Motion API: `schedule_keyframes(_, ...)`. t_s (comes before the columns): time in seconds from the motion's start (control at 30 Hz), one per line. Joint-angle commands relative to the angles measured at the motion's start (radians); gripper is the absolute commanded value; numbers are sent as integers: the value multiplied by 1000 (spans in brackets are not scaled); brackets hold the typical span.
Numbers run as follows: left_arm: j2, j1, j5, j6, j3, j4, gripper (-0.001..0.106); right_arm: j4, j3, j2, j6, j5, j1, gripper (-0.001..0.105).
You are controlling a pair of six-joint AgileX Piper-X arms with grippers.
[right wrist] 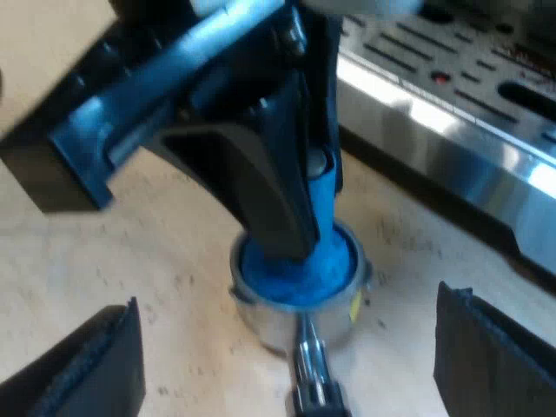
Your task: Grind coffee beans and then tamp
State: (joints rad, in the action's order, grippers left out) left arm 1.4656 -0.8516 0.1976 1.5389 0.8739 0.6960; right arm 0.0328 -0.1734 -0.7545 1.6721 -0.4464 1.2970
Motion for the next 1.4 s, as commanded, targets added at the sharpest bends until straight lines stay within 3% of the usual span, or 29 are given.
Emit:
schedule_keyframes(0.03, 15, -9, -20, -5, 44, 108, 0, 43, -1, 8, 18, -5, 1, 70)
schedule_keyframes(0.13, 13, -9, -69, -37, 100, 176, 0, 47, -1, 8, 39, -5, 1, 70)
schedule_keyframes(0.23, 0, -9, -77, -64, 136, 229, 0, 64, -1, 8, 39, -5, 1, 70)
schedule_keyframes(0.6, -175, 16, -126, -50, 129, 273, 0, 90, -32, 8, 73, -5, 1, 70)
schedule_keyframes(0.77, -238, 153, -64, -43, 84, 282, 0, 93, -37, 8, 83, -5, 1, 70)
schedule_keyframes(1.03, -299, 357, -43, -48, -30, 301, 0, 94, -37, 8, 83, -5, 1, 70)
schedule_keyframes(1.4, -313, 566, -43, -26, -214, 111, 0, 94, -37, 8, 83, -5, 1, 70)
